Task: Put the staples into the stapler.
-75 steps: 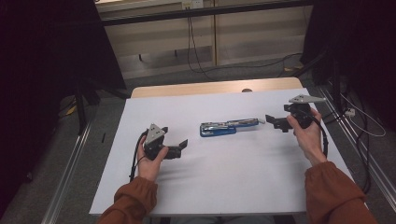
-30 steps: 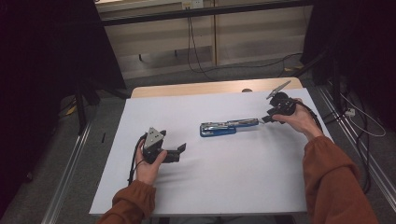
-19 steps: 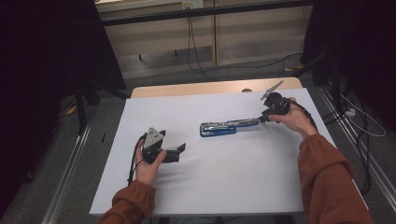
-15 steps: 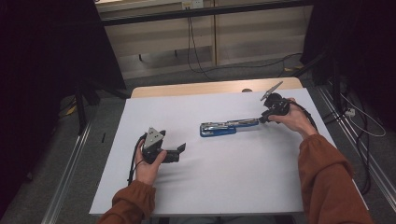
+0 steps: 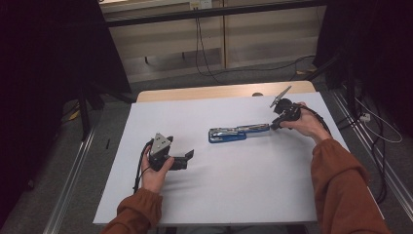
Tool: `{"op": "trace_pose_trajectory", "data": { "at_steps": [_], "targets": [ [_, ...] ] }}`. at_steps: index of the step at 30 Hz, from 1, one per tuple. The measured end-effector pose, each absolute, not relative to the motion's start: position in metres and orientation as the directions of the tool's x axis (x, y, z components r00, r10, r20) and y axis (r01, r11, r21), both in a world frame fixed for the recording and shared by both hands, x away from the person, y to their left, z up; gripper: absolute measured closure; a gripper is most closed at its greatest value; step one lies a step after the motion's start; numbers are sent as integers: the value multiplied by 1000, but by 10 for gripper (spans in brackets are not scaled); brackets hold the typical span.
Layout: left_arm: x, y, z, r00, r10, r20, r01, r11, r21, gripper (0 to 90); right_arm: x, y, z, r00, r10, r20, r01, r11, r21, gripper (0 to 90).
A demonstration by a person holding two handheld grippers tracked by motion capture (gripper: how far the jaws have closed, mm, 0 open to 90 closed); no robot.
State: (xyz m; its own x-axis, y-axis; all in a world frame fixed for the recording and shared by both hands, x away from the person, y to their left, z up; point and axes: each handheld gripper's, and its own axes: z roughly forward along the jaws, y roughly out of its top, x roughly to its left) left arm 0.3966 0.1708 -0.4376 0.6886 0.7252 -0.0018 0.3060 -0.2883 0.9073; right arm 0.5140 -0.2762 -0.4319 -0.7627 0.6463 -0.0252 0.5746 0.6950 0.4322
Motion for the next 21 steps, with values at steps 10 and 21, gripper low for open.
{"op": "trace_pose_trajectory", "data": {
  "at_steps": [10,21],
  "targets": [
    [397,171,-438,689,724,0,305,-290,907,37,517,-274,-432,-774,633,-18,572,712,407,790],
    [396,171,-437,689,725,0,304,-289,908,37,515,-275,-432,-762,648,-10,586,695,415,792]
  ]
}}
